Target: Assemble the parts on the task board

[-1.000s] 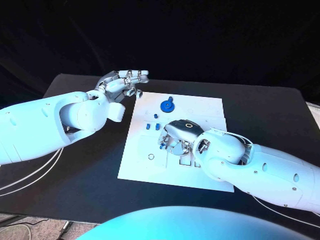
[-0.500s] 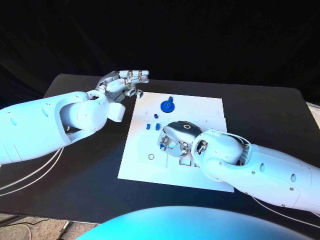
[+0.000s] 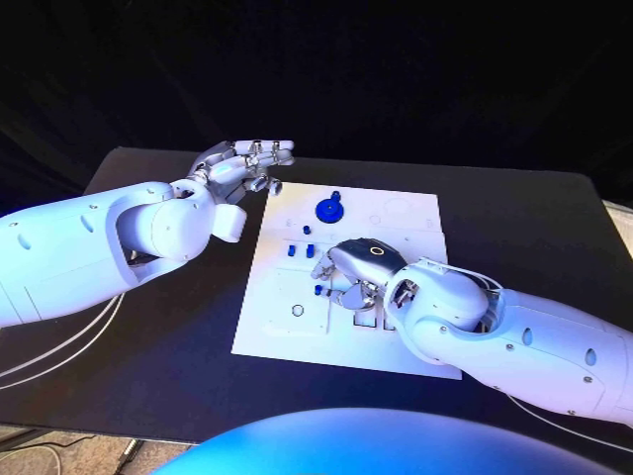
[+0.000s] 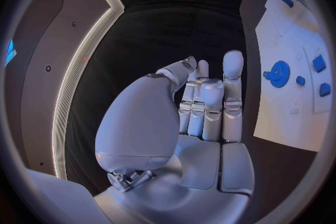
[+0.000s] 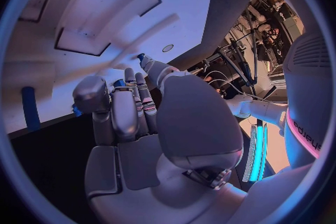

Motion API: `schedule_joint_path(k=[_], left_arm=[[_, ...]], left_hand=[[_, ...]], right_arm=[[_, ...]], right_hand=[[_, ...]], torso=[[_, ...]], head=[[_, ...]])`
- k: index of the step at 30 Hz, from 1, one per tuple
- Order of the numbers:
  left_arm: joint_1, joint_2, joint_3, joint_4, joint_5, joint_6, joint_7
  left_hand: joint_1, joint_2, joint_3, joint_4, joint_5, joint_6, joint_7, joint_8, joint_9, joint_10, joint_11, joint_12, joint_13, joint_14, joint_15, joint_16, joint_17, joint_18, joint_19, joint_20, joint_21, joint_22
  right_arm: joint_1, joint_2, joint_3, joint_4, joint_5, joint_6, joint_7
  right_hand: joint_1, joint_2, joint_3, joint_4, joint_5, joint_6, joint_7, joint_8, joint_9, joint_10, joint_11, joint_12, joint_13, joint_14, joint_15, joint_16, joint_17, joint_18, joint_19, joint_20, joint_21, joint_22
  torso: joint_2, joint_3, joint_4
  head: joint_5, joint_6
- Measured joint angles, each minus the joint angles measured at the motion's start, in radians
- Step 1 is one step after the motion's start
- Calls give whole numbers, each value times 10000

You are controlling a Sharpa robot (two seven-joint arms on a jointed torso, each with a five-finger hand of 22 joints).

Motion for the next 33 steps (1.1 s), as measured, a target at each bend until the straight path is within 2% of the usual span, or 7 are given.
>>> schedule_joint_path(k=[4, 9, 14, 17, 19, 25, 33], left_arm=[[0, -4, 0, -11, 0, 26, -17], [-1, -23, -2, -16, -2, 52, -34], [-1, -38, -2, -13, -7, 68, -44], [-1, -44, -2, -7, -8, 79, -47], [-1, -43, -2, -3, -10, 88, -48], [-2, -43, -2, -2, -21, 118, -52], [-3, -43, -2, -1, -27, 153, -58]], left_hand=[[0, 0, -18, 18, 0, 0, 0, 0, 0, 0, 0, 0, -1, 0, 0, -39, -20, 1, 0, 0, -54, -20], [0, 0, -27, 28, 0, 0, 0, 0, 0, 0, 0, 0, -1, 0, 0, -39, -21, 0, 0, 0, -54, -20], [0, 0, -27, 28, 0, 0, 0, 0, 0, 0, 0, 0, 7, 0, 0, -39, -21, 0, 0, 0, -54, -20], [-3, 2, -27, 28, 0, 0, 0, 0, 0, 0, 0, 1, 7, -1, 0, -38, -21, 0, 0, 0, -53, -20], [-42, 42, -27, 28, 0, 0, 0, 0, 0, 0, 0, 40, 7, 0, 0, -38, -20, 0, 0, 0, -53, -20], [-40, 40, -27, 28, 0, 0, 0, 0, 0, 0, 1, 40, 6, 0, 0, -38, -20, 1, 0, 0, -53, -20], [-40, 40, -27, 28, 0, 0, 0, 0, 0, -37, -36, 40, 14, -1, 0, -38, -20, 1, 0, 0, -53, -19]], right_arm=[[-20, -459, 147, 489, 3, -183, -15], [2, -1322, 472, 1078, 12, -271, -123], [206, -2146, 723, 1261, 20, -210, -350], [285, -2407, 773, 1150, -6, -125, -471], [296, -2500, 781, 1046, -31, -70, -519], [297, -2579, 799, 788, -128, 111, -597], [291, -2388, 799, 557, -201, 281, -610]], right_hand=[[0, 0, -26, -26, 0, 93, -17, 0, 14, 91, -46, 94, 0, 0, 0, -41, -54, 0, 0, 0, 0, 37], [0, 0, -45, -46, 0, 173, -96, 0, 27, 220, -93, 207, 10, 0, 0, -41, -66, 1, 0, 0, 0, 101], [-25, -251, -310, -34, 0, 233, -199, 0, 25, 53, -169, 177, -17, 0, -1, -41, -130, 0, 30, -29, 0, 72], [78, -420, -724, -61, 0, 122, -305, 0, 4, -453, -176, -35, -20, 5, -20, -41, -122, 0, 48, -48, 0, 50], [143, -467, -1045, -60, 0, 64, -363, 0, 3, -692, -241, -65, -20, 16, -211, -41, -117, 0, 77, -195, 0, 49], [339, -271, -1449, 46, 0, 48, -380, 0, 4, -739, -262, -14, -8, 17, -240, -41, -111, 1, 90, -239, 0, 41], [508, -102, -1501, 99, 0, 92, -485, 0, 4, -354, -282, 195, 5, 17, -240, -41, -115, 0, 91, -238, 0, 45]], torso=[[-3, 0, -5], [-3, -4, -19], [-7, -11, -36], [-12, -13, -50], [-13, -14, -53], [-13, -14, -48], [-13, -24, -24]], head=[[-27, -1], [-89, 6], [-195, 50], [-236, 74], [-251, 93], [-274, 126], [-280, 128]])
